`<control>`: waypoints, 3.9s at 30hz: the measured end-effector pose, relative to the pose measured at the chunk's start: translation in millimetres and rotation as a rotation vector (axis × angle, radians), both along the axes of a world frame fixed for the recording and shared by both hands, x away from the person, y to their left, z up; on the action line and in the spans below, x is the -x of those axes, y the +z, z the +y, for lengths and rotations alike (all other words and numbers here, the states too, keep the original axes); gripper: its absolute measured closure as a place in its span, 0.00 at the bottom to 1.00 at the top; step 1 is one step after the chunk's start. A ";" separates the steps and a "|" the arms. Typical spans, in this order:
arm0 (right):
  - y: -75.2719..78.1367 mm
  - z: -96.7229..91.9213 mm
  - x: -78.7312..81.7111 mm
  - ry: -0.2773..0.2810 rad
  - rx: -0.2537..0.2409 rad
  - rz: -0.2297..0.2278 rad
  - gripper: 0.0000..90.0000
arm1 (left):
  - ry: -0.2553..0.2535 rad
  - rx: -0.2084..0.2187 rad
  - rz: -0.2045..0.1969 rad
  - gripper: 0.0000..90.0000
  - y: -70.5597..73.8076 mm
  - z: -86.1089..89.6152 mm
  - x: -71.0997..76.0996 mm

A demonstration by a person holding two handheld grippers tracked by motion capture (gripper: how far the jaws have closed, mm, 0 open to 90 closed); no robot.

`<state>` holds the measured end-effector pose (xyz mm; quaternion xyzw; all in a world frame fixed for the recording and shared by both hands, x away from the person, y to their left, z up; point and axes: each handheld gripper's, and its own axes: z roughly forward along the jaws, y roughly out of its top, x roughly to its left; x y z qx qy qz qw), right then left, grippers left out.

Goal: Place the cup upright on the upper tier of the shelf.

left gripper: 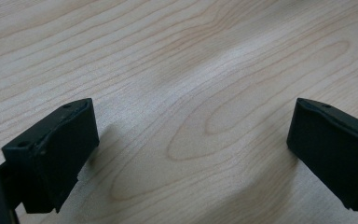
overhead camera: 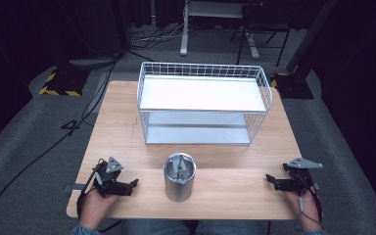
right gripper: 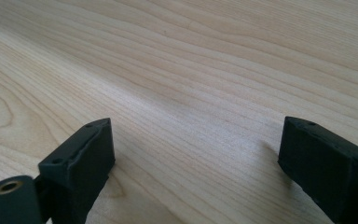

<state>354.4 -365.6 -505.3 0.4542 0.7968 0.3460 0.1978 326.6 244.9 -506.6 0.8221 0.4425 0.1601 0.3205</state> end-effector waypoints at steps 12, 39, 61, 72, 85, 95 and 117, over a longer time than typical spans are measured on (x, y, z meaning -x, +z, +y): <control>0.0 0.1 0.0 0.002 0.001 0.000 0.12 | -0.004 0.024 -0.023 0.00 12.2 -0.7 4.4; 0.1 0.0 0.2 -0.001 0.000 -0.001 0.13 | -0.044 0.327 -0.228 0.01 47.7 -0.1 27.4; 0.1 0.1 0.5 -0.001 0.000 -0.003 0.14 | -0.173 0.365 -0.255 0.01 66.9 -34.7 41.3; 0.2 0.1 0.9 0.007 -0.001 -0.007 0.16 | -0.265 0.380 -0.279 0.01 78.6 -56.5 50.9; 0.3 0.5 1.3 0.007 0.001 -0.011 0.17 | -0.317 0.413 -0.281 0.00 77.9 -78.8 50.3; 0.4 0.7 1.7 0.009 0.002 -0.012 0.17 | -0.338 0.415 -0.274 0.00 73.8 -97.6 45.0; 0.3 2.9 2.7 0.006 -0.004 -0.010 0.18 | -0.350 0.360 -0.271 0.00 64.5 -129.1 28.6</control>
